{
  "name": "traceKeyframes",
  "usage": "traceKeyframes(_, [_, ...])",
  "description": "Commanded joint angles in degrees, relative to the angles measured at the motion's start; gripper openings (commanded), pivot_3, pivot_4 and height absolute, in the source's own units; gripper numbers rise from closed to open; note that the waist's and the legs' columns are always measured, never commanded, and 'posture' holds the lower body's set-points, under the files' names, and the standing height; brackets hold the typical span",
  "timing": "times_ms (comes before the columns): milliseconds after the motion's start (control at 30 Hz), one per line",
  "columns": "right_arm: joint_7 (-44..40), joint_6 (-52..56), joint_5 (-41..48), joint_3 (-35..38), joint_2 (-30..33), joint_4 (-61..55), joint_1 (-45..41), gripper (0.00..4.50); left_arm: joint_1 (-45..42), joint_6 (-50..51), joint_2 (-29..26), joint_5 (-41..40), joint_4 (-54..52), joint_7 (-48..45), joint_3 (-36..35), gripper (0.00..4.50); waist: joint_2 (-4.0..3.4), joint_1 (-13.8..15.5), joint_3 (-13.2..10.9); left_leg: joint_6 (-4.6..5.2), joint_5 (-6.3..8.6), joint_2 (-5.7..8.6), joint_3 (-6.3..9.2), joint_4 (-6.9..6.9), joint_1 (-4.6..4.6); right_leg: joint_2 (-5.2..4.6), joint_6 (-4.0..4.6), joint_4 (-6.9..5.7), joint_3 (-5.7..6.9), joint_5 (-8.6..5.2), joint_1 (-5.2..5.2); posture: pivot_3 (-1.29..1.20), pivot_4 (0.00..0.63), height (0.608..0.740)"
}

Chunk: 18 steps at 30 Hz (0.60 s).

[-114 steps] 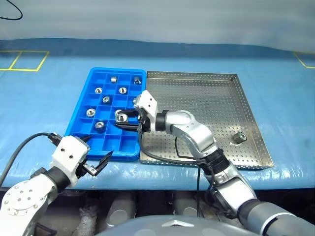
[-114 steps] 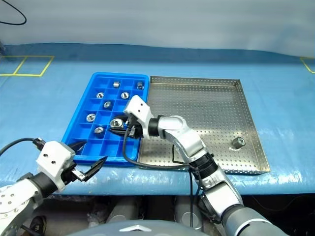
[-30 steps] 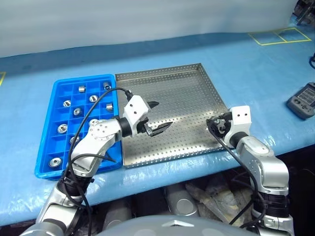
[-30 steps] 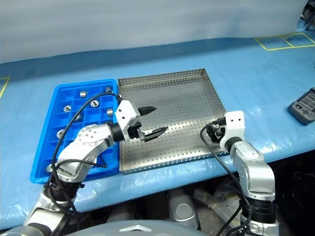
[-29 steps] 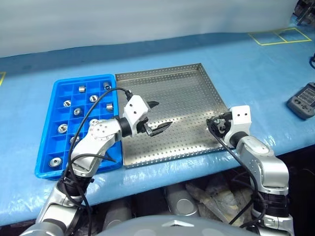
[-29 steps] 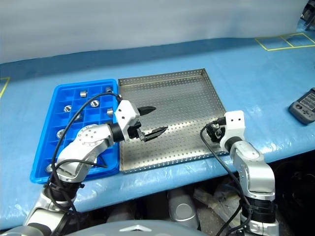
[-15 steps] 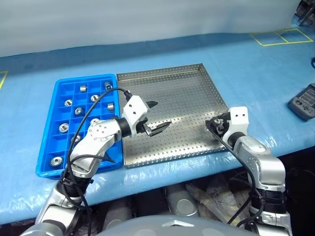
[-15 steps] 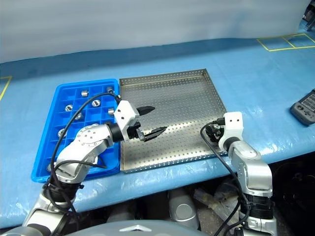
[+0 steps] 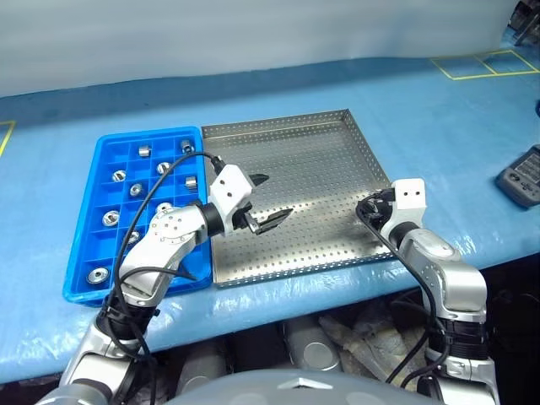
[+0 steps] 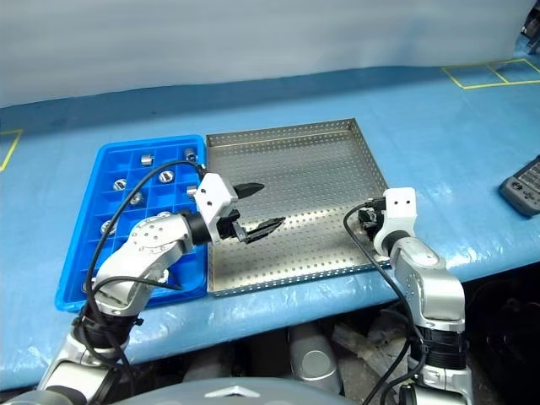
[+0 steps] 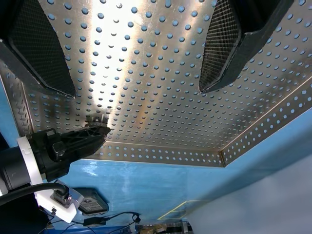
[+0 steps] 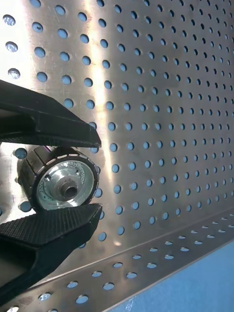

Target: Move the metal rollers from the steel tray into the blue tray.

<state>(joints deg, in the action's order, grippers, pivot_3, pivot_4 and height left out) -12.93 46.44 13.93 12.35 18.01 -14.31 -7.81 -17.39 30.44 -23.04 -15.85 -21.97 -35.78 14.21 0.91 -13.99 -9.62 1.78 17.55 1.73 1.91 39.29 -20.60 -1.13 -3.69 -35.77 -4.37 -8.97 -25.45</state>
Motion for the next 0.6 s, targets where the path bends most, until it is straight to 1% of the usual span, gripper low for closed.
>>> traceKeyframes(33, [0.09, -1.07, 0.15, 0.63, 0.62, -0.71, -0.62, 1.86, -0.27, -0.63, -0.25, 0.19, -2.99, 0.38, -1.02, 4.41, 0.0, 0.16, 0.0, 0.0, 0.0, 0.0, -0.01, 0.0, 0.0, 0.0, 0.0, 0.0, 0.0, 0.0, 0.0, -0.24, 0.15, 0.74])
traceKeyframes(167, [0.11, -1.11, 0.28, 0.55, 0.66, -0.81, -0.41, 1.86, -0.24, -0.49, -0.32, 0.15, -3.15, 0.49, -0.99, 4.41, 0.0, 0.26, 0.0, 0.0, 0.0, 0.0, -0.02, 0.01, 0.0, 0.0, -0.01, 0.0, -0.01, 0.0, 0.0, -0.24, 0.15, 0.74])
traceKeyframes(333, [-0.77, -1.4, 0.92, 0.29, 0.82, -1.4, 0.09, 0.85, -0.43, -0.45, -0.36, 0.1, -3.01, 0.54, -0.93, 4.41, 0.0, 0.31, 0.0, 0.0, 0.0, 0.0, -0.02, 0.01, 0.0, 0.0, -0.02, 0.0, -0.01, 0.01, 0.01, -0.24, 0.15, 0.74])
traceKeyframes(600, [-2.27, -1.6, 2.43, -0.44, 0.65, -4.95, -0.12, 0.82, -0.51, -0.44, -0.42, 0.11, -2.98, 0.55, -0.84, 4.41, 0.0, 0.31, 0.0, 0.01, 0.0, 0.0, -0.03, 0.03, 0.0, 0.01, -0.03, 0.0, -0.03, 0.02, 0.0, -0.24, 0.15, 0.74])
